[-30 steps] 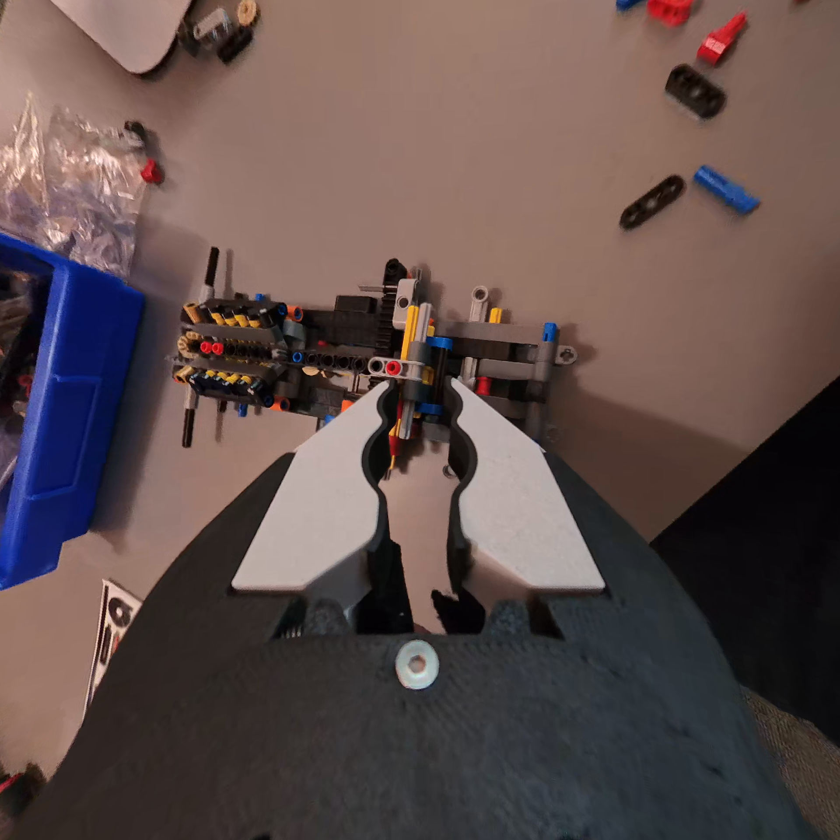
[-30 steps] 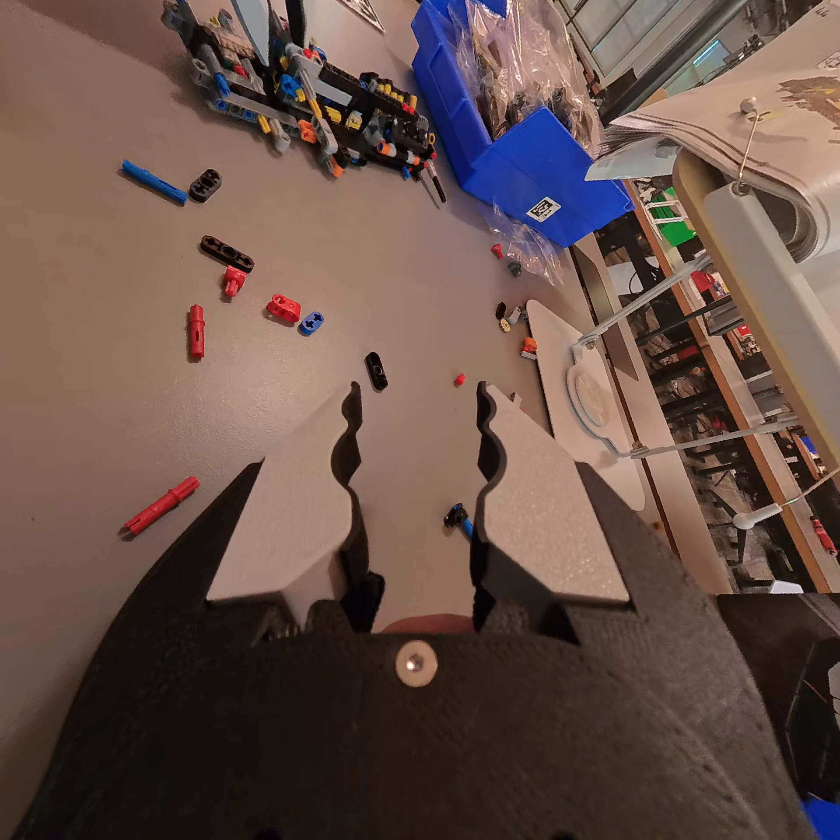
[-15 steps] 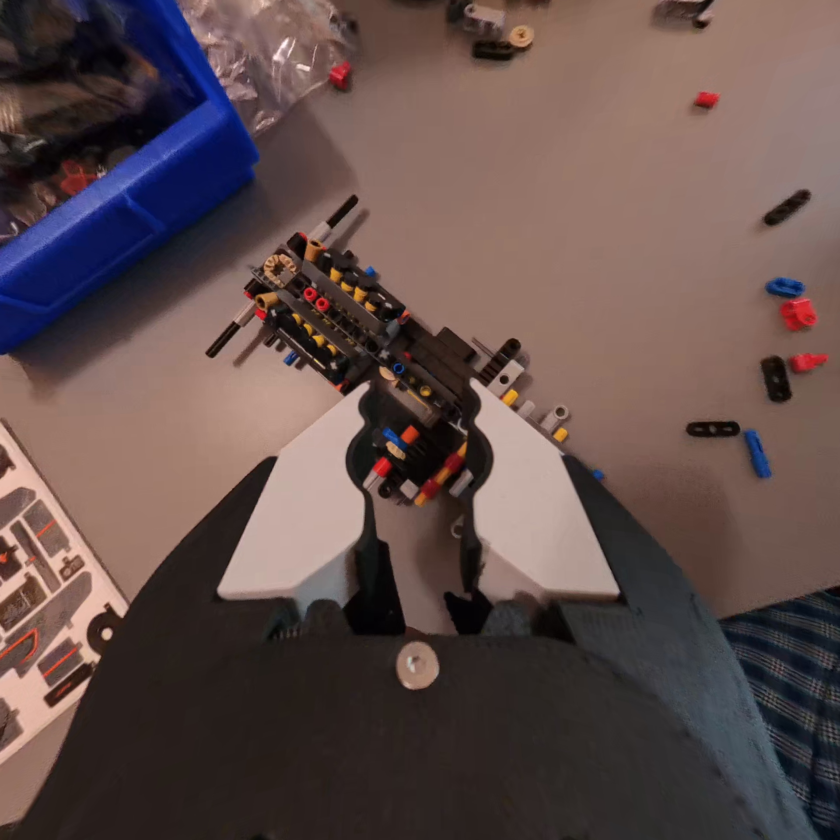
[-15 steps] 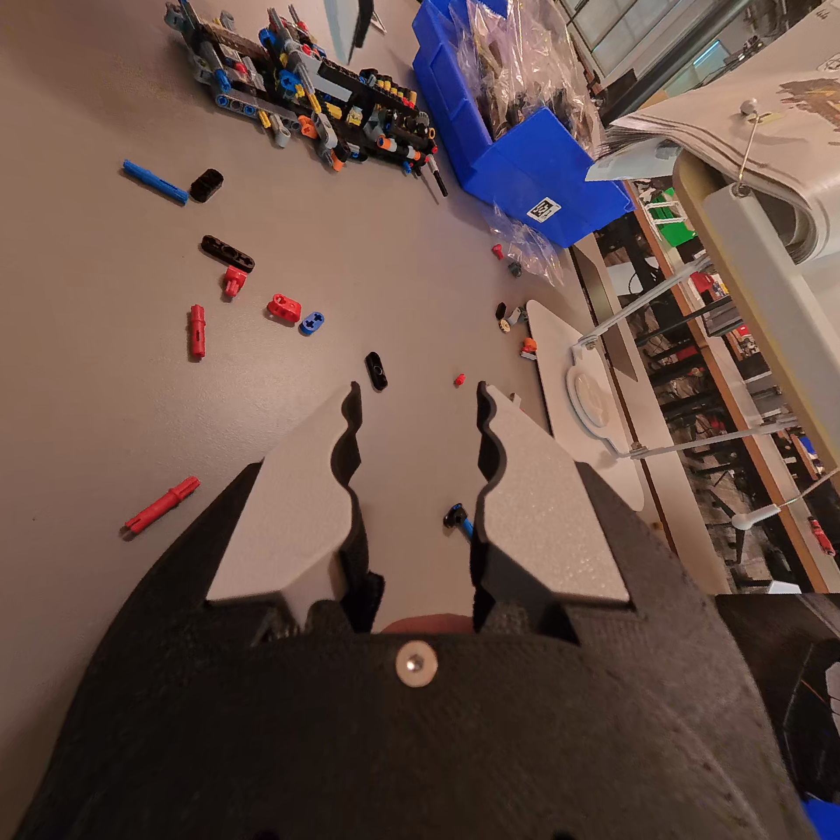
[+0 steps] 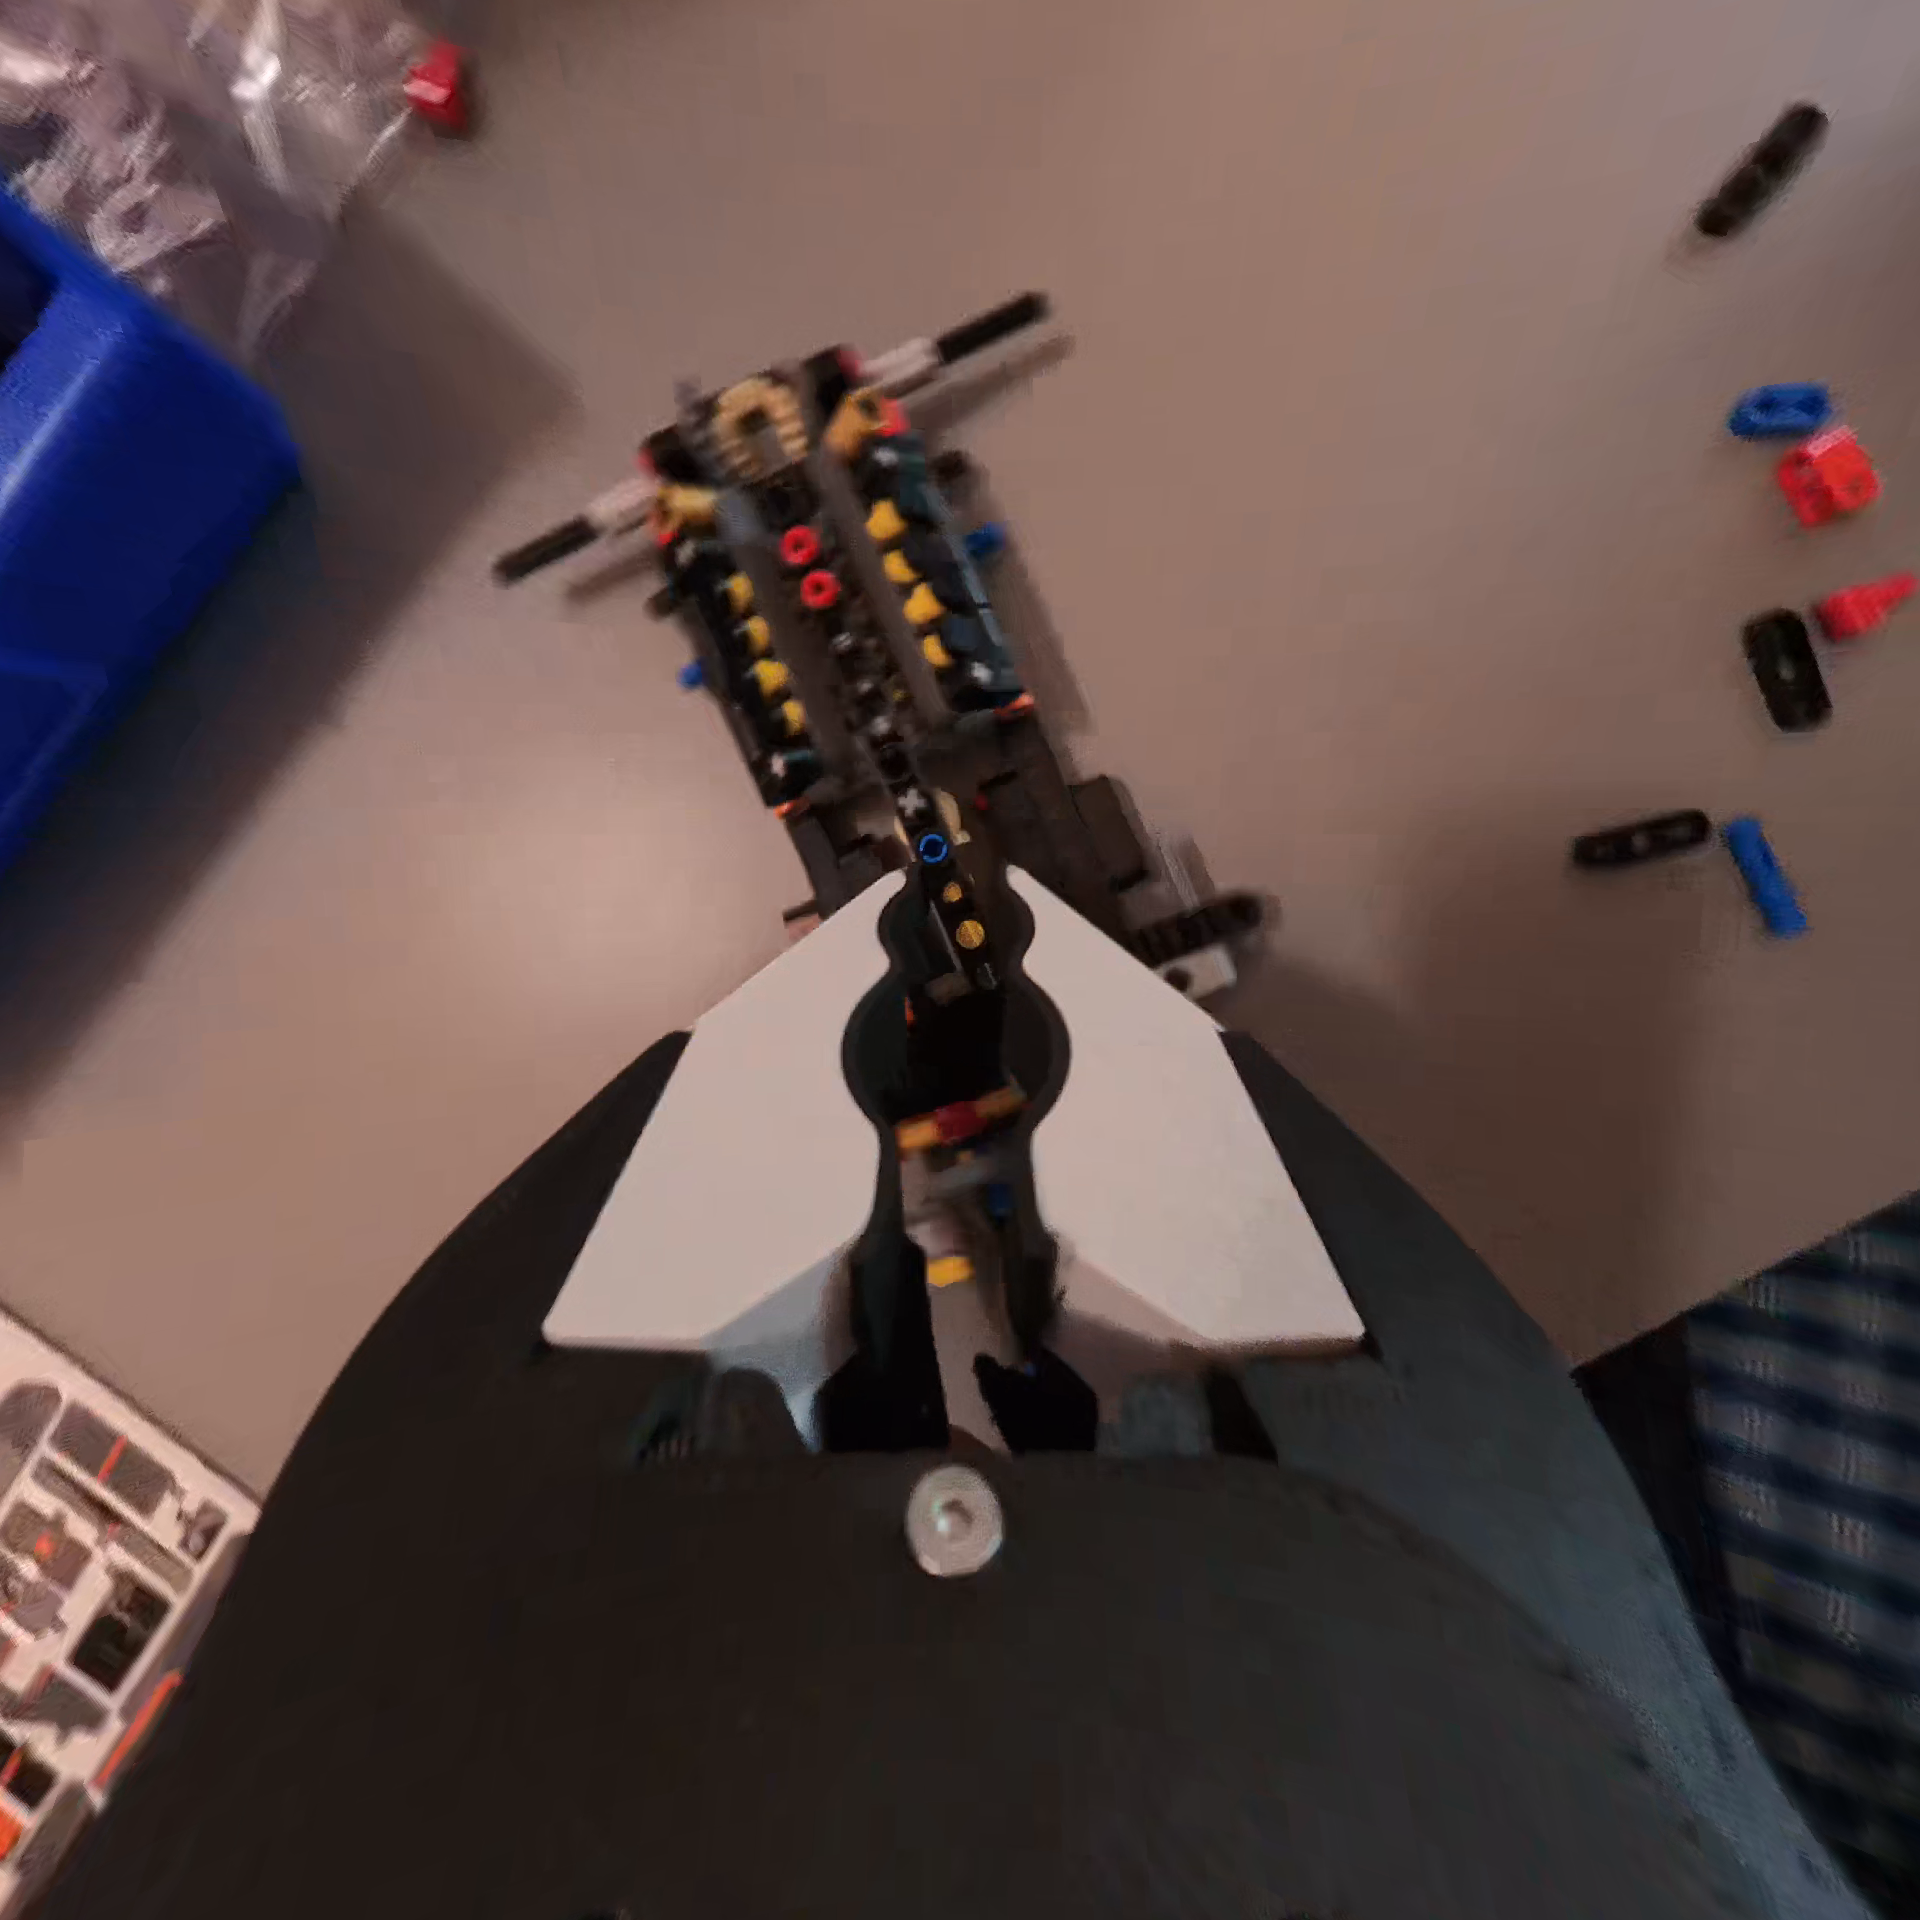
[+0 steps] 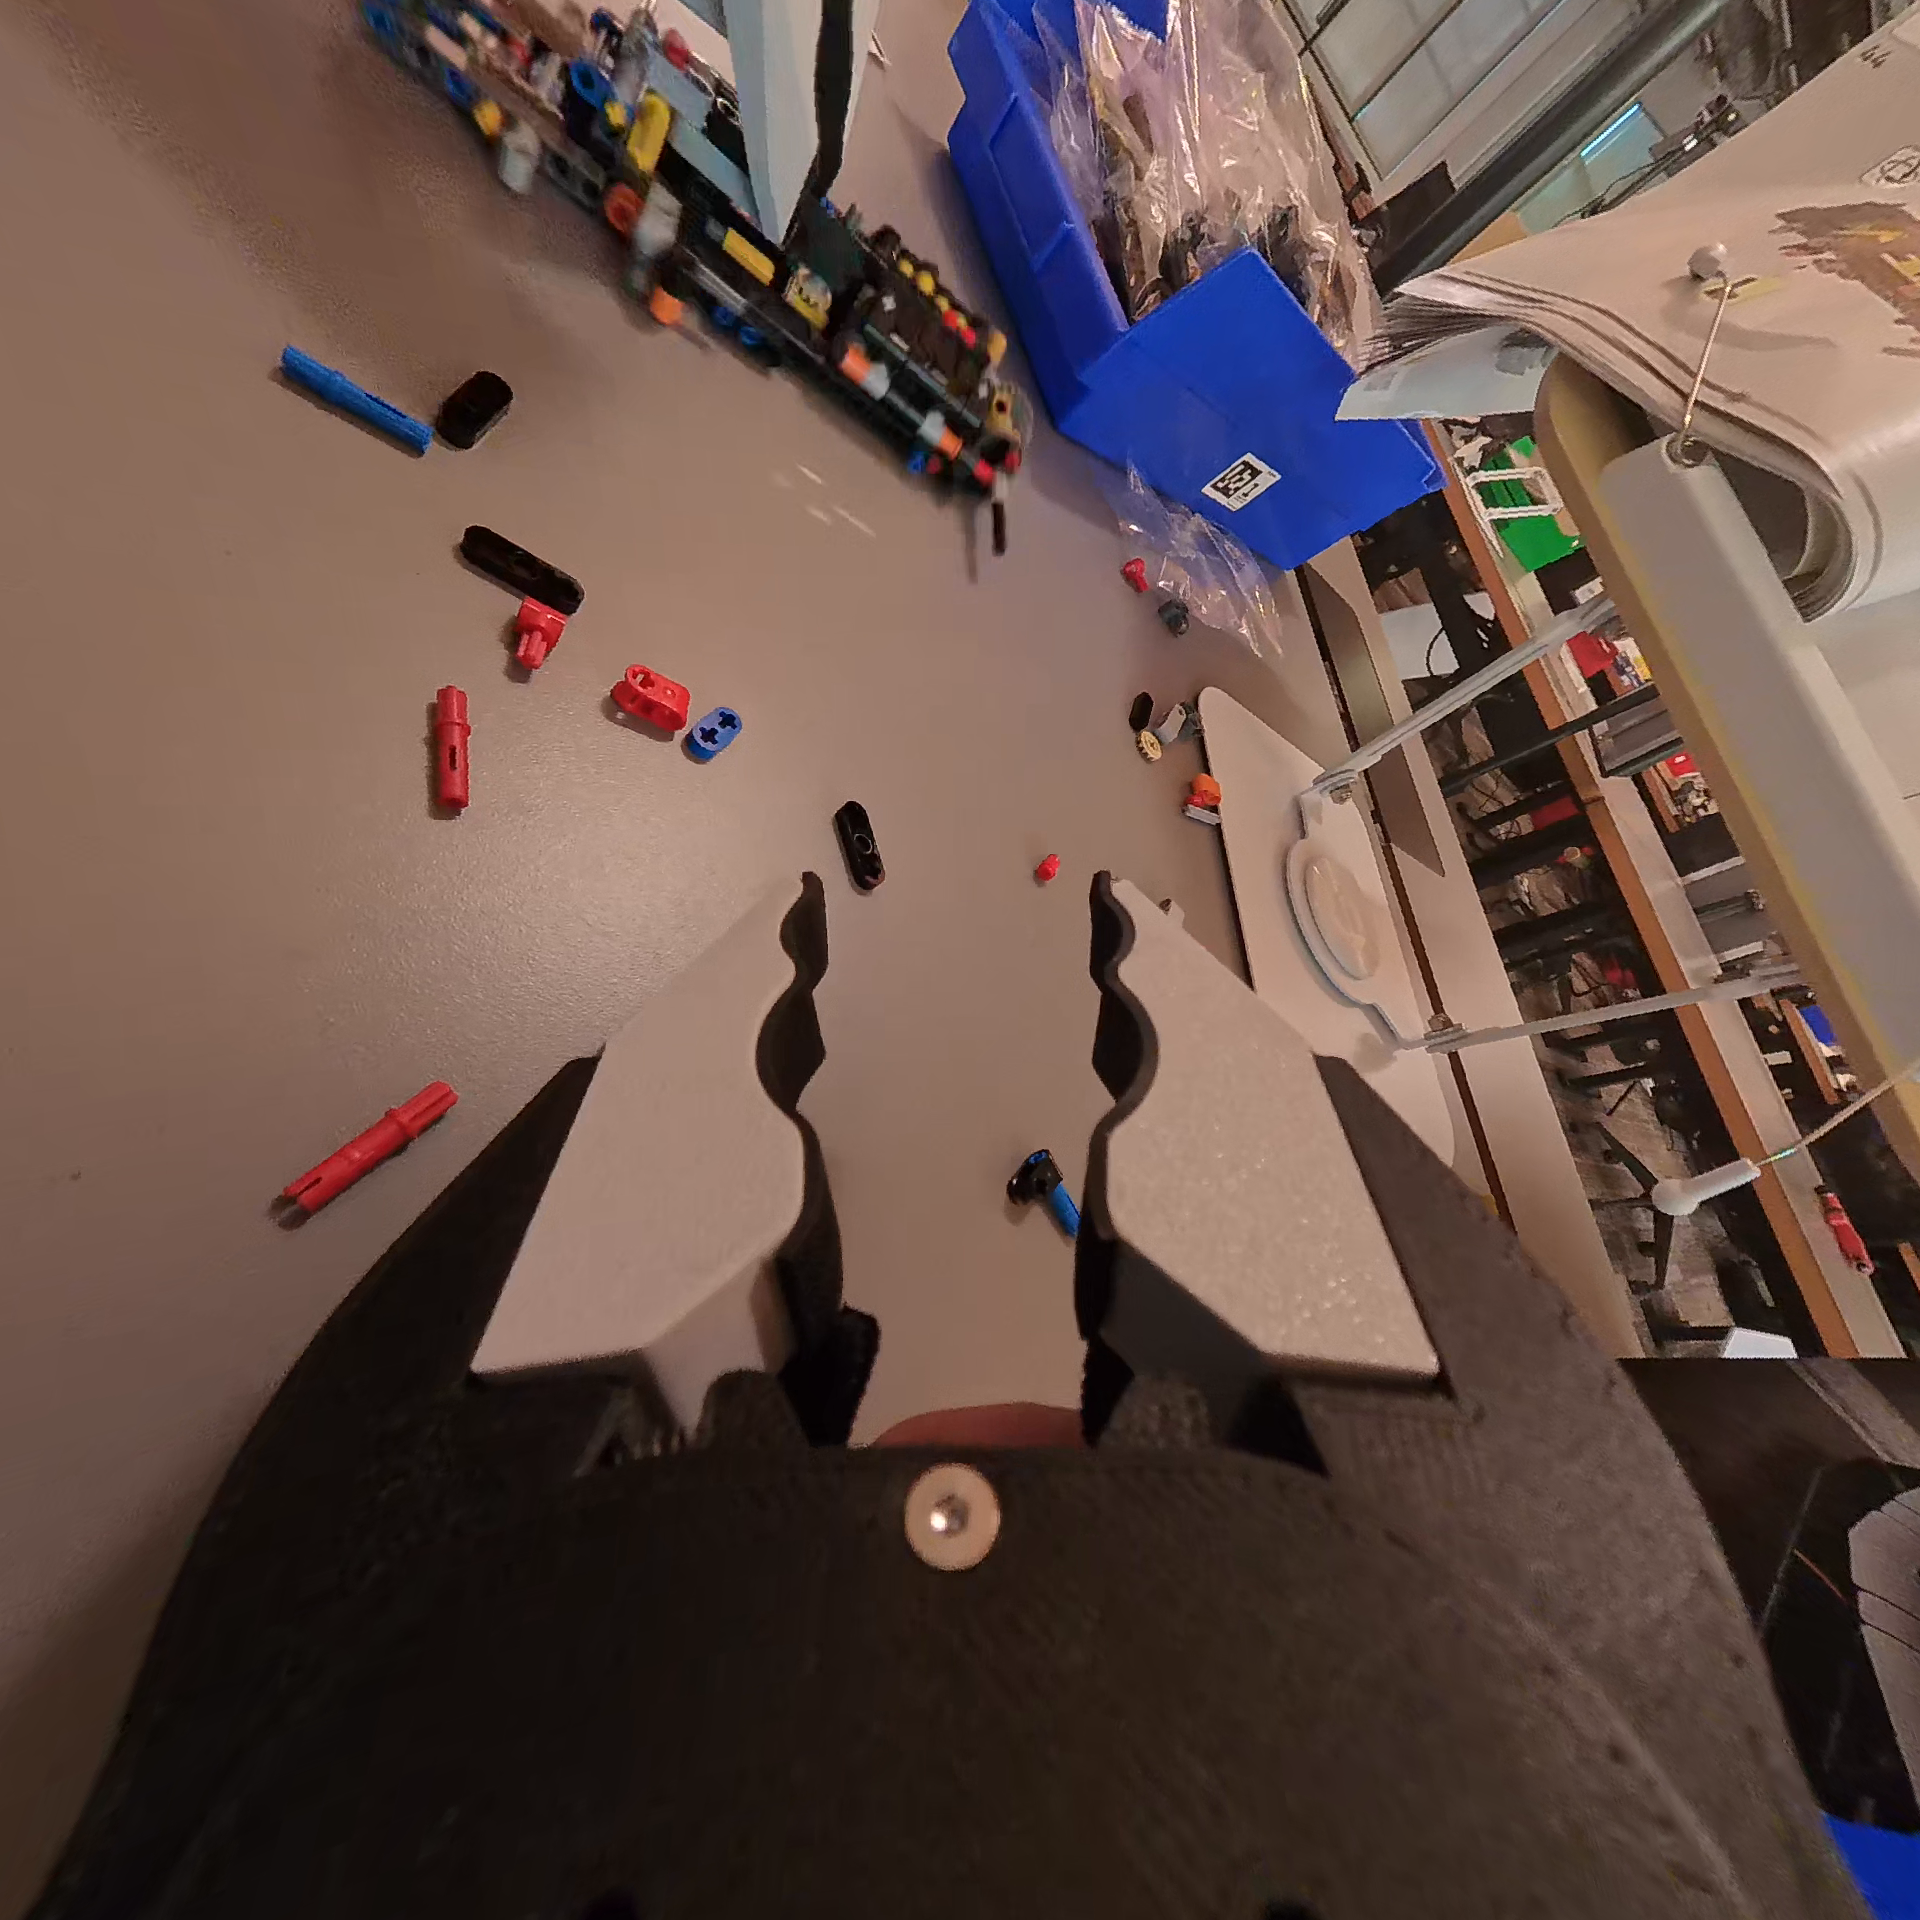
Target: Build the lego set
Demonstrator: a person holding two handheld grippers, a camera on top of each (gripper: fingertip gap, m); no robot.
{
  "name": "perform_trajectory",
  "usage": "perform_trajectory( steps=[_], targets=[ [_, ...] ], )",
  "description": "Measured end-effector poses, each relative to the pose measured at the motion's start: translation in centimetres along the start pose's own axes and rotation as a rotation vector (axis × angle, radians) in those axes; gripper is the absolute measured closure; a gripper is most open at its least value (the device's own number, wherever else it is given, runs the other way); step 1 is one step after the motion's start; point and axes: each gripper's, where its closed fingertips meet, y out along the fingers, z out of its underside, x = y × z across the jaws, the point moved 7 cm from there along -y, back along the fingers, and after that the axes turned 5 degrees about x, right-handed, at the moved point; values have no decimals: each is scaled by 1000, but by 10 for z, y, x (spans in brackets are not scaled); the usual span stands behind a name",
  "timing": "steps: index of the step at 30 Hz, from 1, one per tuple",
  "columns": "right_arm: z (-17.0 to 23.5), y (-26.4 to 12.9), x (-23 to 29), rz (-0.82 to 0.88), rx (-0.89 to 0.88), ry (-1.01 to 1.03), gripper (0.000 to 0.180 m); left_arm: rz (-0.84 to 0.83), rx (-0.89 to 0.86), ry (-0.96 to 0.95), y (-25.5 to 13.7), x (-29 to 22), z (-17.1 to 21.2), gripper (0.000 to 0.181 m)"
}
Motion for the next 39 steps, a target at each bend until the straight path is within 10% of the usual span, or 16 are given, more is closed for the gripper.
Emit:
perform_trajectory(
  steps=[39],
  targets=[
    [0, 1, 2, -1, 11, -27, 131, 9, 107, 95, 6, -5, 3, 176]
  ],
)
